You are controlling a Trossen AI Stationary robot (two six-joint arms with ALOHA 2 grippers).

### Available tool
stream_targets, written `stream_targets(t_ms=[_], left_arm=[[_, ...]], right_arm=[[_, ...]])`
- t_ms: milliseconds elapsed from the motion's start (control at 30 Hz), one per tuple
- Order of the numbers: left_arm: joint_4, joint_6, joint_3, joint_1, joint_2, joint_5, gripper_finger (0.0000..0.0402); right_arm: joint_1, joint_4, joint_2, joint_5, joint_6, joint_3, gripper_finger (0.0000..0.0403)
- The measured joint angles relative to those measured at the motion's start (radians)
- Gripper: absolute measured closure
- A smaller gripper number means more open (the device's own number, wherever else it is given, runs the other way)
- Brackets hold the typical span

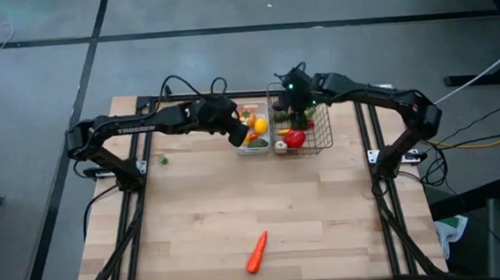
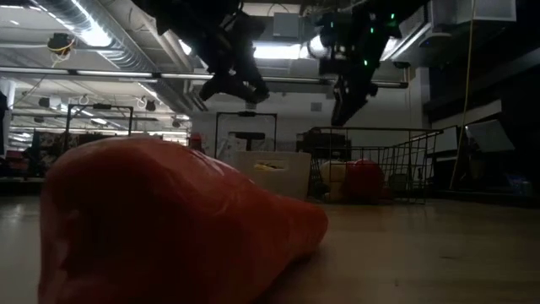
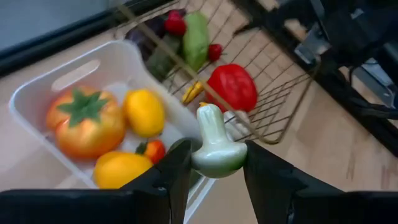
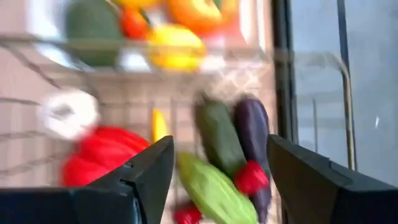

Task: Sort produce into baskets
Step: Put the white mushroom into the gold wire basket

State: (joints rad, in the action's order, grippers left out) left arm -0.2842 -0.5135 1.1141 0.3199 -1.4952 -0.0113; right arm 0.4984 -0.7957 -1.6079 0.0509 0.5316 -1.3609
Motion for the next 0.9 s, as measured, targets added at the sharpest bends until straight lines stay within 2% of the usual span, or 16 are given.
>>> stream_targets(t_ms=[200,400,600,767,900], left_arm=[[0.018,0.092,0.000,-0.042,0.000,0.003,0.0268],[0.041,0.186,0.000,-0.110,0.000,0.003,0.0268],[0.040,0.141,0.000,-0.163,0.000,0.003,0.0268],[0.041,0.119,0.000,-0.198,0.000,0.002,0.0268],[0.041,0.117,0.000,-0.215,0.000,0.002,0.0268]], right_arm=[[-0.147,0.082,0.032,0.011,0.014,0.000,0.0148],[-0.276,0.194,0.031,0.080,0.098,0.000,0.0148],[-0.381,0.261,0.028,0.198,0.164,0.000,0.0148],[-0.446,0.271,0.028,0.211,0.205,0.000,0.0149],[-0.485,0.272,0.028,0.211,0.227,0.000,0.0169]])
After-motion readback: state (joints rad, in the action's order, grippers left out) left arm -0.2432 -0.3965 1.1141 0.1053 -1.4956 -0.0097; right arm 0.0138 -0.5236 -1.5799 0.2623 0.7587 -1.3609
